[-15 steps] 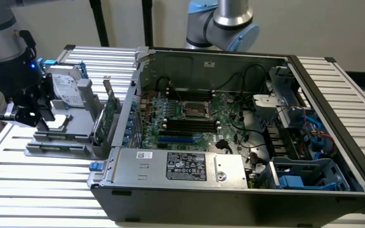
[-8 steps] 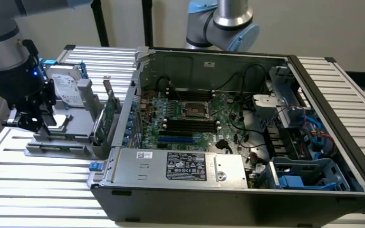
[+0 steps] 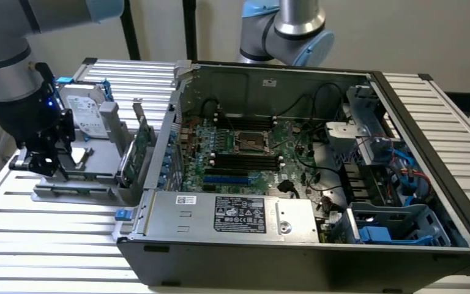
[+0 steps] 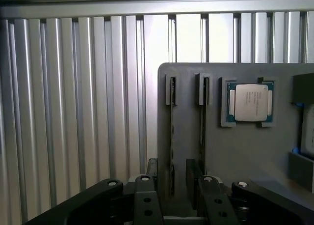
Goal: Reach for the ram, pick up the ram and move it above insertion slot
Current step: 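Pick up the ram and move it above insertion slot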
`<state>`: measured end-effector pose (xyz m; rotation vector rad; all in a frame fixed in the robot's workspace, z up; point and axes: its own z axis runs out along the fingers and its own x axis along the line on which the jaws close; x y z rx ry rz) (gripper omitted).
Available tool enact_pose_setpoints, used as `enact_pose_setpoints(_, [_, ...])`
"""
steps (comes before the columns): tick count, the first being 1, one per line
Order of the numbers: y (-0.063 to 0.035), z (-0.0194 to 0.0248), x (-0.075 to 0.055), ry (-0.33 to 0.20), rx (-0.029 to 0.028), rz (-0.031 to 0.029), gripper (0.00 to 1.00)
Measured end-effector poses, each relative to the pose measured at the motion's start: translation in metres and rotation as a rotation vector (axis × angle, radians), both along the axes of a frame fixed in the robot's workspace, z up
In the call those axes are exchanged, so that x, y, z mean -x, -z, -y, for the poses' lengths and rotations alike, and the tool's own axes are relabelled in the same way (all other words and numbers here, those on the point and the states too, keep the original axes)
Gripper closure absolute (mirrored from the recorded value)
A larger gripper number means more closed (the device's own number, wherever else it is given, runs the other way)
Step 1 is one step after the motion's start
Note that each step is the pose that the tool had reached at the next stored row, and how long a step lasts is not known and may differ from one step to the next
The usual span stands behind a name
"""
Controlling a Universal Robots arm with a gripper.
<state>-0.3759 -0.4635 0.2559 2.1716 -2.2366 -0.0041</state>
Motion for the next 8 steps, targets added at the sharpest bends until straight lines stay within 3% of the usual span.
enact_pose_setpoints(8, [0.0145, 0.0, 0.0, 0.0, 0.0001, -0.0001, 0.64])
